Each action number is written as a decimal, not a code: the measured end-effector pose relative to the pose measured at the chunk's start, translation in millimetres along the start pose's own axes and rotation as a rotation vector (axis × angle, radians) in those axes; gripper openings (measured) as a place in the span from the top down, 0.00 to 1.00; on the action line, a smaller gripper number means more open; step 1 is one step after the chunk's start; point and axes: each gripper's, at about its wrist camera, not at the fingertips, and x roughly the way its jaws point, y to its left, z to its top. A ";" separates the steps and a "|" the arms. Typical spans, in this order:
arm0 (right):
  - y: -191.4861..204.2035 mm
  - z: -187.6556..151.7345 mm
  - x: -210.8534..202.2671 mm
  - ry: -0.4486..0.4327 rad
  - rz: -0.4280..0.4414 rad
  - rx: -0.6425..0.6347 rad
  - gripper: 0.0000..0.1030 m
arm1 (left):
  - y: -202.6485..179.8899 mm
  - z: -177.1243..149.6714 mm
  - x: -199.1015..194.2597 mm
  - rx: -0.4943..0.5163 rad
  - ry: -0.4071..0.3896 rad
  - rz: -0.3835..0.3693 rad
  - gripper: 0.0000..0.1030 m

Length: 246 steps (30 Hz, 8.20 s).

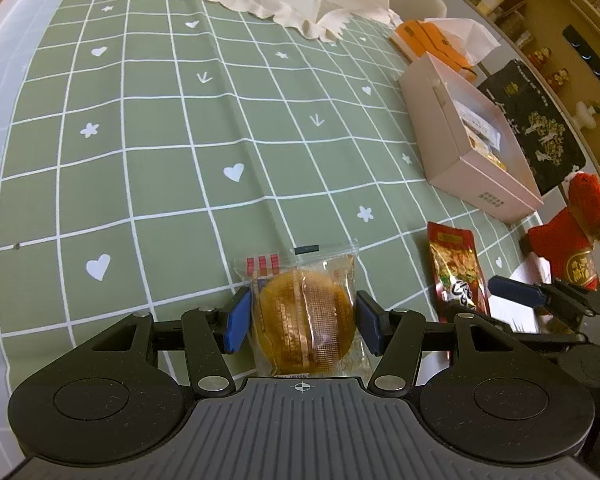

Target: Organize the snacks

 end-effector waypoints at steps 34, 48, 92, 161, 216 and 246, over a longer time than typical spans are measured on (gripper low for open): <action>-19.1 14.6 -15.5 -0.027 0.052 0.087 0.65 | -2.5 -2.4 -1.2 0.040 -0.011 0.009 0.41; -104.2 2.3 -57.8 -0.089 0.002 0.321 0.88 | -13.5 1.3 3.6 0.104 0.013 0.054 0.41; -98.6 -0.3 29.7 0.024 -0.010 0.227 0.75 | -80.4 0.3 31.4 0.234 0.154 -0.061 0.41; -154.3 -32.0 0.5 0.021 -0.147 0.403 0.42 | -150.9 60.4 93.0 0.193 0.069 -0.285 0.42; -139.0 52.3 -116.1 -0.387 -0.216 0.229 0.68 | -102.6 24.4 52.1 0.137 0.180 -0.331 0.63; -104.8 -22.7 70.3 -0.192 -0.291 0.418 0.02 | -117.2 17.2 106.0 0.553 -0.344 0.039 0.62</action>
